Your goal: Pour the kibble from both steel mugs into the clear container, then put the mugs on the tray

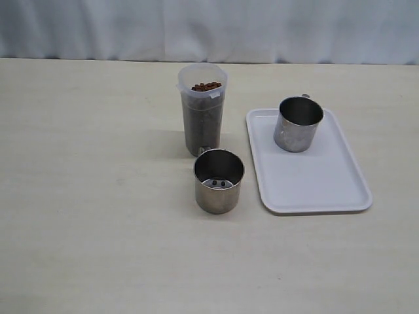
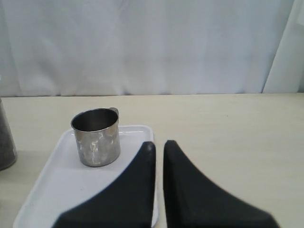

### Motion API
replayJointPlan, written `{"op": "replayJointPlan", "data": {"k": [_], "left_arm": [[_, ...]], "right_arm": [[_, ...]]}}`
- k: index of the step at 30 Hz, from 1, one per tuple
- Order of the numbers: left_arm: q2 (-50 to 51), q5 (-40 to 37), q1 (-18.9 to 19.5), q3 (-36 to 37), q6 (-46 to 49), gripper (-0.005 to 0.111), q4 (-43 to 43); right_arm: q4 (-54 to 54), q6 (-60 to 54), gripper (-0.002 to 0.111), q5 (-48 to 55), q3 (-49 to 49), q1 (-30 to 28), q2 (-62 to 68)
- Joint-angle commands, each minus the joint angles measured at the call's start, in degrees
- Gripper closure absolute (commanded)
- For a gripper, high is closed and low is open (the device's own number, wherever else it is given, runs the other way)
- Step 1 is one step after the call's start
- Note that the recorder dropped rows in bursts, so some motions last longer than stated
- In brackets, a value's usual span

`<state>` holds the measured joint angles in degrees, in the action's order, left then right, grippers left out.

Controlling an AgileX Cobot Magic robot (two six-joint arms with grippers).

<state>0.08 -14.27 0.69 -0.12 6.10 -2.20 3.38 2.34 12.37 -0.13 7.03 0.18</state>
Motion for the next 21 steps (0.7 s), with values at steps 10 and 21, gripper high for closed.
{"op": "replayJointPlan", "data": {"k": [10,21], "left_arm": [[-0.08,0.00,0.26,0.12,-0.32,0.107,0.12],[-0.08,0.00,0.26,0.12,-0.32,0.107,0.12]], "right_arm": [[1.73,-3.16,0.104,-4.47,0.13,-0.26,-0.18],[2.06,7.62,0.104,-26.82,0.13,-0.26,1.90]]}}
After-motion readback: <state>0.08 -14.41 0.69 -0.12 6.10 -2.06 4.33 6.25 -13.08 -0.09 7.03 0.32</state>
